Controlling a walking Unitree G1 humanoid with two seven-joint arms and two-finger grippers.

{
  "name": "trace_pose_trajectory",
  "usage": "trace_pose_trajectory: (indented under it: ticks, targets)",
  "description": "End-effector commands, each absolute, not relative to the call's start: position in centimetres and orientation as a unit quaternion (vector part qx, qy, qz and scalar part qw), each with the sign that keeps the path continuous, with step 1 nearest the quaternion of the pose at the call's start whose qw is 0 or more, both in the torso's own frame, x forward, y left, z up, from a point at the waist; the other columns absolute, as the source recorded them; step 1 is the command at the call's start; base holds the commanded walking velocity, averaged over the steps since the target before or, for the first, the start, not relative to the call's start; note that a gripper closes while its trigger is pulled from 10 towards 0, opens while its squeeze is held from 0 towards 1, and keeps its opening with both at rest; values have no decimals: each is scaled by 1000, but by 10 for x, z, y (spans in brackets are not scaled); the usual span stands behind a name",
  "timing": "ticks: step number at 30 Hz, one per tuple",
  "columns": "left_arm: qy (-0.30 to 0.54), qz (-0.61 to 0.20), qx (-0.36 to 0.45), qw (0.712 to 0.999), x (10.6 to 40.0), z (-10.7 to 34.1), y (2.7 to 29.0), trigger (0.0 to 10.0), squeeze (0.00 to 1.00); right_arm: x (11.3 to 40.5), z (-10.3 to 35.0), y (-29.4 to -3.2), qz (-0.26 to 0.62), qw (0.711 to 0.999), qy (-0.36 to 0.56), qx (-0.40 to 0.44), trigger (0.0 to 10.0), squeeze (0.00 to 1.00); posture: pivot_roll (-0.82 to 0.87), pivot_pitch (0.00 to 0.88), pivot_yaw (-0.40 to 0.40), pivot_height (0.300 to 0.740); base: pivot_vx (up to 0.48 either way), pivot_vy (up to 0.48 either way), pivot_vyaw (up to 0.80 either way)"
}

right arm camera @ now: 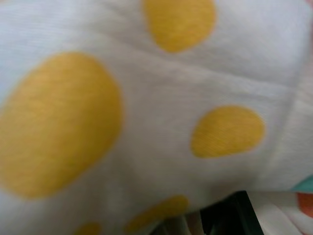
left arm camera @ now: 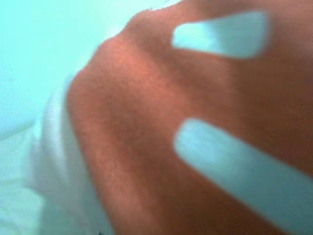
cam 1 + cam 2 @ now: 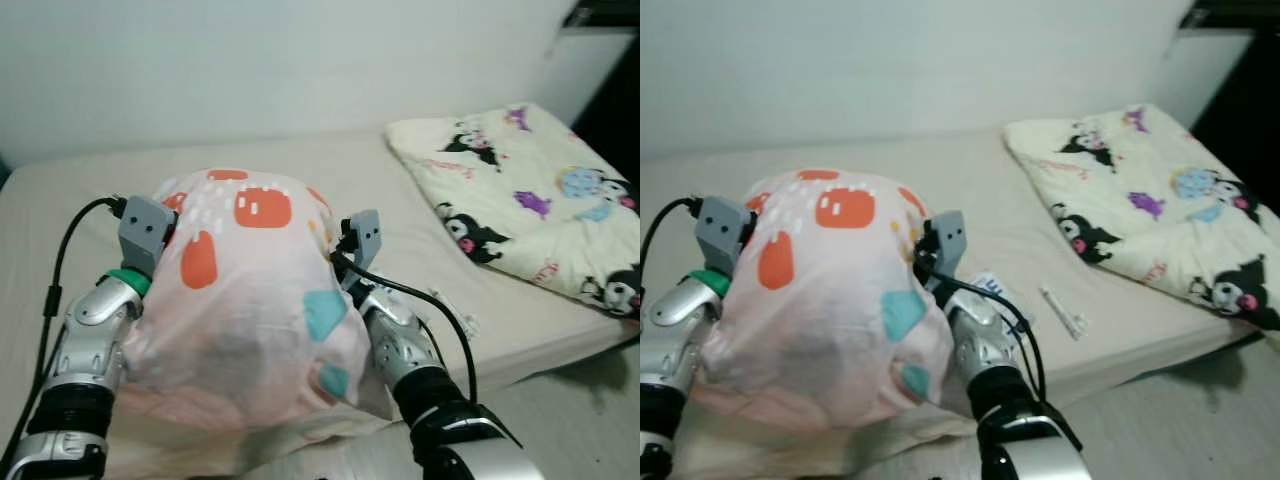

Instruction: Clean up the room

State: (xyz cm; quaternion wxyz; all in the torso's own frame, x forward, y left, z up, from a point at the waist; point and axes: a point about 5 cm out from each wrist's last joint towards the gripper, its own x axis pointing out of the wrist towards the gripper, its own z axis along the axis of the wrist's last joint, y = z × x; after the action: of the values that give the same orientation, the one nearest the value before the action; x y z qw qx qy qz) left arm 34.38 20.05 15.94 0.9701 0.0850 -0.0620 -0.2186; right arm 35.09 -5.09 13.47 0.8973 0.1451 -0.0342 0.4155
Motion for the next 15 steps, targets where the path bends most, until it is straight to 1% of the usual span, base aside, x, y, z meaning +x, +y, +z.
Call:
trace_pose_trajectory:
  ticks: [1, 14, 15]
  targets:
    - [-90, -258, 91, 958, 346, 171, 180, 10000, 0, 347, 144, -25, 457, 878, -42, 138, 10000, 0, 146, 0, 24, 740, 0, 0, 0]
    - [-89, -257, 80, 959, 345, 170, 177, 10000, 0, 345, 142, -24, 466, 874, -39, 133, 10000, 0, 147, 0, 14, 740, 0, 0, 0]
    - [-88, -254, 77, 960, 344, 169, 178, 10000, 0, 346, 141, -23, 466, 874, -36, 136, 10000, 0, 150, 4, 11, 740, 0, 330, 0]
